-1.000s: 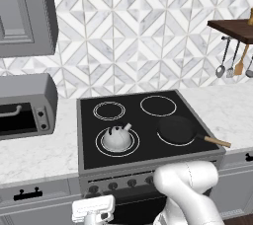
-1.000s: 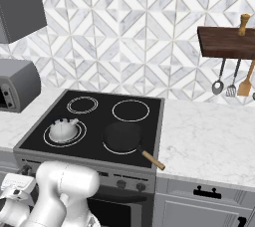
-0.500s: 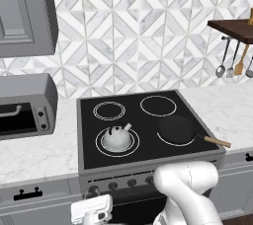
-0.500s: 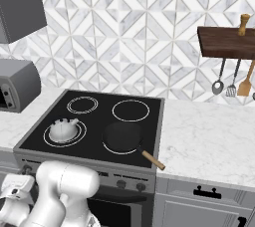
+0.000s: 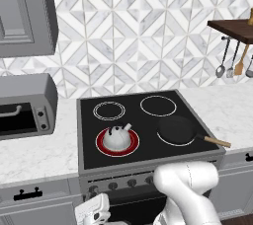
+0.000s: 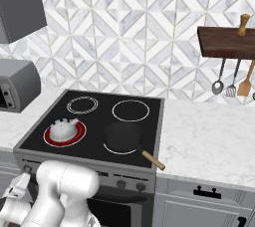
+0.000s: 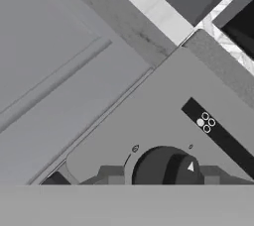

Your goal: Pick the kettle from the counter and place it on a stove burner. Then turn the burner on.

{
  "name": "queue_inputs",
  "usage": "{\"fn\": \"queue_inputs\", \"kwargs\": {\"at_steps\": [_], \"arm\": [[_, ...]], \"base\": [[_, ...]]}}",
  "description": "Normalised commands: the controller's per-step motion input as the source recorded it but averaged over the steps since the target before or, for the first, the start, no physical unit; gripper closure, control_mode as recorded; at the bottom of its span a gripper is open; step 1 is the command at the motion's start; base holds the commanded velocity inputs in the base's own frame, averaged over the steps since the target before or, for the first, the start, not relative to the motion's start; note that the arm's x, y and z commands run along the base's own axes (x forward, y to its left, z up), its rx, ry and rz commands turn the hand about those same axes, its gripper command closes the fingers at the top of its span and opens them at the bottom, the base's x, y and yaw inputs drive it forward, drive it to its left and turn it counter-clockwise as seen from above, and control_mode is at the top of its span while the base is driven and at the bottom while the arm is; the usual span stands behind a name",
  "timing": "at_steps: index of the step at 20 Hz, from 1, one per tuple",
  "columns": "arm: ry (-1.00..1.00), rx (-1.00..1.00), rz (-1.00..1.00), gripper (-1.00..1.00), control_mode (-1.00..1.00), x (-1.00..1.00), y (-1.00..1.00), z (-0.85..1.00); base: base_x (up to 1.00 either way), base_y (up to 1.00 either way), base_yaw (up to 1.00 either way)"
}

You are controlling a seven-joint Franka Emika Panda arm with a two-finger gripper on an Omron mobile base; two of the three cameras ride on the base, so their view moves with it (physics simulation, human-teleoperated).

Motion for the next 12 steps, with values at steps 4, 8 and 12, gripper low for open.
{"fn": "queue_inputs", "kwargs": {"at_steps": [4, 8, 12], "arm": [[0.26, -0.51, 0.03, 1.0, -1.0, 0.32, 0.46, -0.13], [0.33, -0.56, 0.01, 1.0, -1.0, 0.3, 0.55, -0.1], [0.34, -0.57, 0.01, 1.0, -1.0, 0.32, 0.57, -0.03]], "base": [[0.0, 0.0, 0.0], [0.0, 0.0, 0.0], [0.0, 0.0, 0.0]]}}
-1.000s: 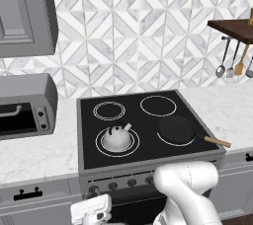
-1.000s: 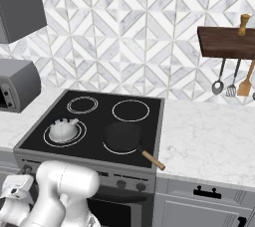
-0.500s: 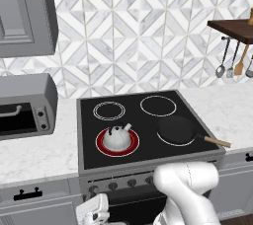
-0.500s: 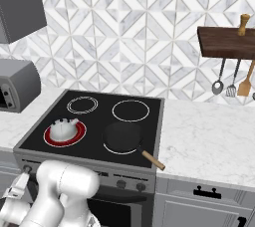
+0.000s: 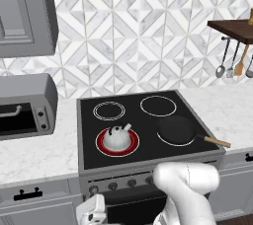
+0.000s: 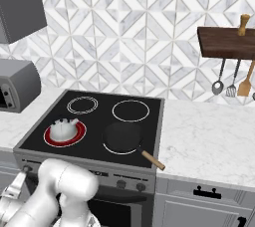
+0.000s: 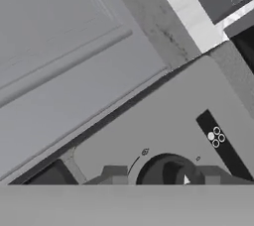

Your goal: Pick the kettle from the counter and place it on a stove burner. Then turn the burner on.

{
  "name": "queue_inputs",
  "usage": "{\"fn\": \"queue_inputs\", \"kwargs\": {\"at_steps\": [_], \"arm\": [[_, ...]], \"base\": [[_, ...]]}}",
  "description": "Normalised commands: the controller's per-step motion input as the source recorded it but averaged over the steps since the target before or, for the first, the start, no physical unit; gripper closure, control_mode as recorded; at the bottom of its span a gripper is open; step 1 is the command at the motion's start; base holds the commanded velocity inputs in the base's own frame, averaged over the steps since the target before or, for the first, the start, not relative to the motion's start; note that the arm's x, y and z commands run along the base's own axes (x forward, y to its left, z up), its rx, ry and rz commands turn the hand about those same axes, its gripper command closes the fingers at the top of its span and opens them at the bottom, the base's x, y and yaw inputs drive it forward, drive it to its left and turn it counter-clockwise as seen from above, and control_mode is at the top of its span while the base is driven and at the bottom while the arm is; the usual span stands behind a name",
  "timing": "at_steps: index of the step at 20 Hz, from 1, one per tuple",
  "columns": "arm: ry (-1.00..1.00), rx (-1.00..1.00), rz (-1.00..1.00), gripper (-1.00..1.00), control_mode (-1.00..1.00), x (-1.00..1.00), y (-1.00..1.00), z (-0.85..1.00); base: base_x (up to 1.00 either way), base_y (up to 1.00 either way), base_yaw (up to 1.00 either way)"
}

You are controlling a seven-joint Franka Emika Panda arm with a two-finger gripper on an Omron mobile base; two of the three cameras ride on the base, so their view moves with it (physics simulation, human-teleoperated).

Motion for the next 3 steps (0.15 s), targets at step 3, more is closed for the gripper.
{"fn": "queue_inputs", "kwargs": {"at_steps": [3], "arm": [[0.34, -0.55, 0.0, 1.0, -1.0, 0.32, 0.66, 0.0]], "base": [[0.0, 0.0, 0.0]]}}
